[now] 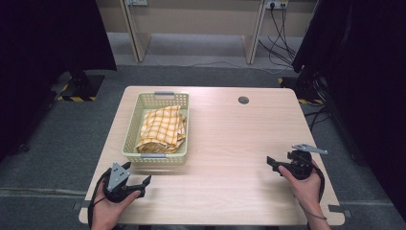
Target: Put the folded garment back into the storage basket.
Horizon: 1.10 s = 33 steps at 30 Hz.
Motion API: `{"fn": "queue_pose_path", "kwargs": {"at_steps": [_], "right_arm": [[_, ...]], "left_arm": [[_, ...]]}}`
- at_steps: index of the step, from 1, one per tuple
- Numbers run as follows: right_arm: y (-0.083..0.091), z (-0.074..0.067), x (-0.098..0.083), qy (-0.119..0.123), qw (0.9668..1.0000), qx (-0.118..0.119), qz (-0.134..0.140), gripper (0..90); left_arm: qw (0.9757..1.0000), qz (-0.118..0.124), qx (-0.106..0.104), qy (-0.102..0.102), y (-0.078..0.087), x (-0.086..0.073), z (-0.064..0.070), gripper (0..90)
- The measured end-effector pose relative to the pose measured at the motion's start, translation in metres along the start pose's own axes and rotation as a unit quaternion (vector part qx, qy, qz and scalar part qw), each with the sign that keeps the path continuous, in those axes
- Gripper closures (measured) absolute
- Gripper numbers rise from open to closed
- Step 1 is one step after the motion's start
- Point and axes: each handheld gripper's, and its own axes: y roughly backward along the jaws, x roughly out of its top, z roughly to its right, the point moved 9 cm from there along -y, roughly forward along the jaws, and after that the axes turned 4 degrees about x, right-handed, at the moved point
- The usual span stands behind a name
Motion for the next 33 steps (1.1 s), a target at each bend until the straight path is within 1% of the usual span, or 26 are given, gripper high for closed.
{"fn": "queue_pose_path", "kwargs": {"at_steps": [8, 24, 28, 33], "right_arm": [[0.004, 0.006, -0.002, -0.002, 1.0, -0.007, 0.005, 5.8], [0.006, 0.017, -0.011, -0.01, 0.9998, -0.018, 0.005, 5.8], [0.007, 0.02, -0.014, -0.015, 0.9997, -0.019, 0.004, 5.8], [0.008, 0.022, -0.015, -0.015, 0.9997, -0.021, 0.005, 5.8]], "left_arm": [[1.0, 0.0, 0.007, 0.001, -0.001, -0.003, -0.003, 12.4], [0.9999, -0.005, 0.01, 0.004, -0.003, -0.007, -0.005, 12.4], [0.9999, -0.005, 0.011, 0.006, -0.004, -0.008, -0.005, 12.4], [0.9999, -0.006, 0.013, 0.007, -0.004, -0.01, -0.006, 12.4]]}}
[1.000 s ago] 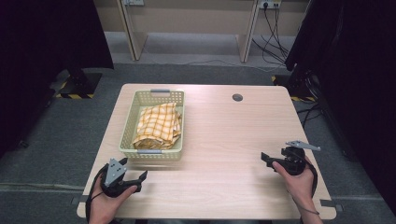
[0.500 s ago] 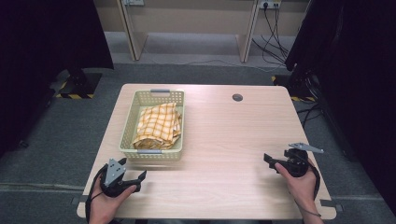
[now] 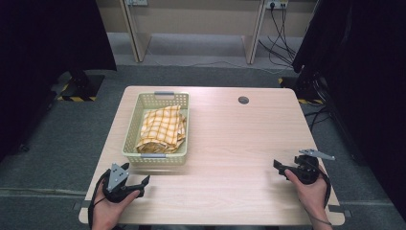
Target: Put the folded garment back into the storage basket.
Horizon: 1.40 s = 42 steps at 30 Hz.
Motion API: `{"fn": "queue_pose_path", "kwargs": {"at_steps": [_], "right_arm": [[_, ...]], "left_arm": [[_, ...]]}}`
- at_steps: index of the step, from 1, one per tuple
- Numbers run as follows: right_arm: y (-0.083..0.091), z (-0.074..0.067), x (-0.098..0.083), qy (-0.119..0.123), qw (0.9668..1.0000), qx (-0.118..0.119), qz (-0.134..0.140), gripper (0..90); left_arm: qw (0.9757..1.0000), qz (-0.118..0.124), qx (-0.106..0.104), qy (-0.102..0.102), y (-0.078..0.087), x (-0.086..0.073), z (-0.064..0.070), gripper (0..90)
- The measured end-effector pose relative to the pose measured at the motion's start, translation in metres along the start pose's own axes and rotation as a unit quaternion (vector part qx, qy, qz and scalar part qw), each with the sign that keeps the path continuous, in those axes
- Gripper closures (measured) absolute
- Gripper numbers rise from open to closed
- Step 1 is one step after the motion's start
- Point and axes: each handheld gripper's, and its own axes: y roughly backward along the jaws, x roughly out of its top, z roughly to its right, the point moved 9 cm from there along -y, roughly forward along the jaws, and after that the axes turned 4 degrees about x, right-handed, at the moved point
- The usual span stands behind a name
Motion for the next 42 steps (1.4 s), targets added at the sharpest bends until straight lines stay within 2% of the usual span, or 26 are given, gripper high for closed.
{"fn": "queue_pose_path", "kwargs": {"at_steps": [25, 29, 42], "right_arm": [[0.001, 0.006, -0.008, -0.003, 1.0, -0.004, 0.005, 5.8], [-0.002, 0.007, -0.012, -0.009, 0.9999, -0.003, -0.003, 5.8], [-0.001, 0.009, -0.011, -0.017, 0.9999, -0.003, 0.001, 6.2]], "left_arm": [[1.0, -0.005, 0.005, -0.001, -0.002, -0.002, -0.001, 12.4], [1.0, -0.004, 0.007, 0.0, -0.002, -0.002, -0.001, 12.4], [0.9999, -0.003, 0.013, 0.0, -0.002, -0.002, -0.002, 12.4]]}}
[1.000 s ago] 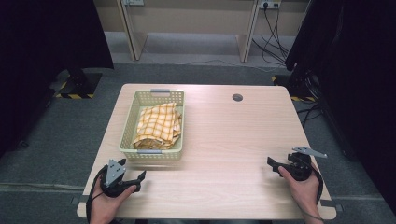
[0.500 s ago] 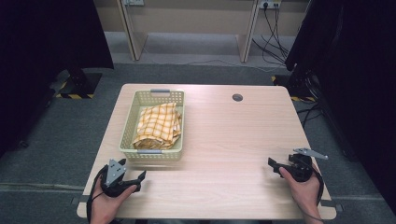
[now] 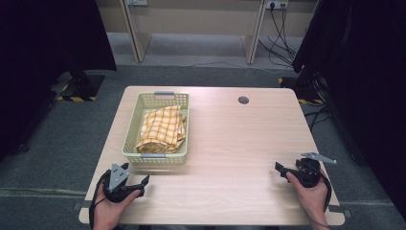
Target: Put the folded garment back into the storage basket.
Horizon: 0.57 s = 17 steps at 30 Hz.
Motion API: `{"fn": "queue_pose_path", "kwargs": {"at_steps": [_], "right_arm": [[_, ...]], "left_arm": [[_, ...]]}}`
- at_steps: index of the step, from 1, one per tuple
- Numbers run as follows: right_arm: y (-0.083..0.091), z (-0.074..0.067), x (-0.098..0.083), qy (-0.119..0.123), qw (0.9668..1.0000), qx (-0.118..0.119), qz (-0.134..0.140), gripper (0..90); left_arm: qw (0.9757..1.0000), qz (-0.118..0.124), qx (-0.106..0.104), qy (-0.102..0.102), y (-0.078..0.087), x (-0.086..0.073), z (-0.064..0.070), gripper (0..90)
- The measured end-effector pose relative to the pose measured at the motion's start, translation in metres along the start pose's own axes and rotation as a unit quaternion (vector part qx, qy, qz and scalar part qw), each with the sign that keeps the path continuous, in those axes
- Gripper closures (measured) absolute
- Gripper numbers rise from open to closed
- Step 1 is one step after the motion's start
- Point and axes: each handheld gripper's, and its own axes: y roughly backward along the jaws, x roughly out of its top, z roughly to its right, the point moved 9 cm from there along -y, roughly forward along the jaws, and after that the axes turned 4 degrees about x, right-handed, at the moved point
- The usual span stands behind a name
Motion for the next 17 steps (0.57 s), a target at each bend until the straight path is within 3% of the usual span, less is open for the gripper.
{"fn": "queue_pose_path", "kwargs": {"at_steps": [17], "right_arm": [[0.0007, 0.0012, -0.0006, -0.009, 0.9999, 0.007, 0.0, 6.6]], "left_arm": [[1.0, 0.004, 0.004, 0.005, 0.0008, 0.0003, -0.0014, 12.3]]}}
